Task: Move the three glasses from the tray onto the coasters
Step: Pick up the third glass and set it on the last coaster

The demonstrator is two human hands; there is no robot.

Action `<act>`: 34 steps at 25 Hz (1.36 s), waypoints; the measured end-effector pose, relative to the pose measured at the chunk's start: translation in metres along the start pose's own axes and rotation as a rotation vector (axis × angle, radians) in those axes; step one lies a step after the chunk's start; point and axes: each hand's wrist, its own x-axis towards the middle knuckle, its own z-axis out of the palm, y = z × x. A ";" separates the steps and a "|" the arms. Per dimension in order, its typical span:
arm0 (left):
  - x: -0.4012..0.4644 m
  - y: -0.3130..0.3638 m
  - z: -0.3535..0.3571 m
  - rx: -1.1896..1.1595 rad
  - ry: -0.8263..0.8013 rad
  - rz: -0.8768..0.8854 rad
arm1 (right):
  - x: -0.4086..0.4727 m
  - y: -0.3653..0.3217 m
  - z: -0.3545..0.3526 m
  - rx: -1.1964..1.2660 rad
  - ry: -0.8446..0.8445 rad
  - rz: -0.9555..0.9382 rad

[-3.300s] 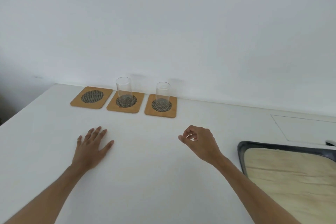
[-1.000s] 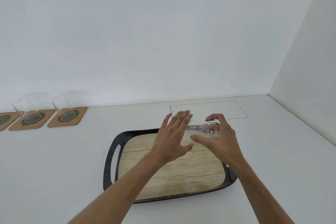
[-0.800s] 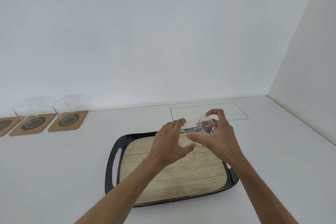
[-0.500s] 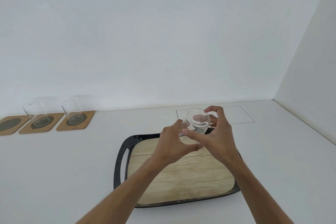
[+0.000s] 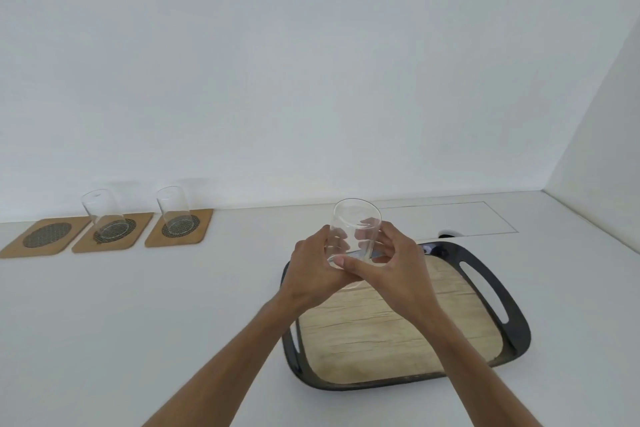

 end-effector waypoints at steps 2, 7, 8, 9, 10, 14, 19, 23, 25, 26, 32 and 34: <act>-0.007 -0.012 -0.029 -0.049 -0.065 -0.032 | 0.000 -0.009 0.023 0.019 -0.018 0.009; -0.026 -0.049 -0.114 -0.045 -0.092 -0.074 | 0.001 -0.036 0.101 0.052 -0.097 0.037; -0.031 -0.058 -0.134 -0.035 -0.072 -0.081 | 0.002 -0.042 0.122 0.060 -0.112 0.036; -0.035 -0.065 -0.150 -0.023 -0.052 -0.085 | 0.003 -0.047 0.139 0.071 -0.125 0.040; -0.038 -0.069 -0.161 -0.016 -0.031 -0.090 | 0.004 -0.049 0.151 0.076 -0.137 0.042; -0.053 -0.098 -0.223 0.012 0.066 -0.116 | 0.006 -0.070 0.224 0.074 -0.218 0.066; -0.057 -0.131 -0.281 0.024 0.135 -0.138 | 0.018 -0.089 0.302 0.040 -0.218 0.069; -0.056 -0.164 -0.322 0.026 0.172 -0.153 | 0.035 -0.096 0.355 0.039 -0.248 0.074; -0.059 -0.178 -0.336 0.008 0.198 -0.181 | 0.041 -0.096 0.374 0.030 -0.274 0.067; -0.059 -0.189 -0.346 -0.005 0.215 -0.204 | 0.046 -0.096 0.388 0.020 -0.295 0.067; -0.078 -0.257 -0.395 0.059 0.293 -0.353 | 0.075 -0.086 0.461 0.009 -0.452 0.082; -0.091 -0.281 -0.413 0.151 0.336 -0.398 | 0.084 -0.083 0.482 0.024 -0.487 0.097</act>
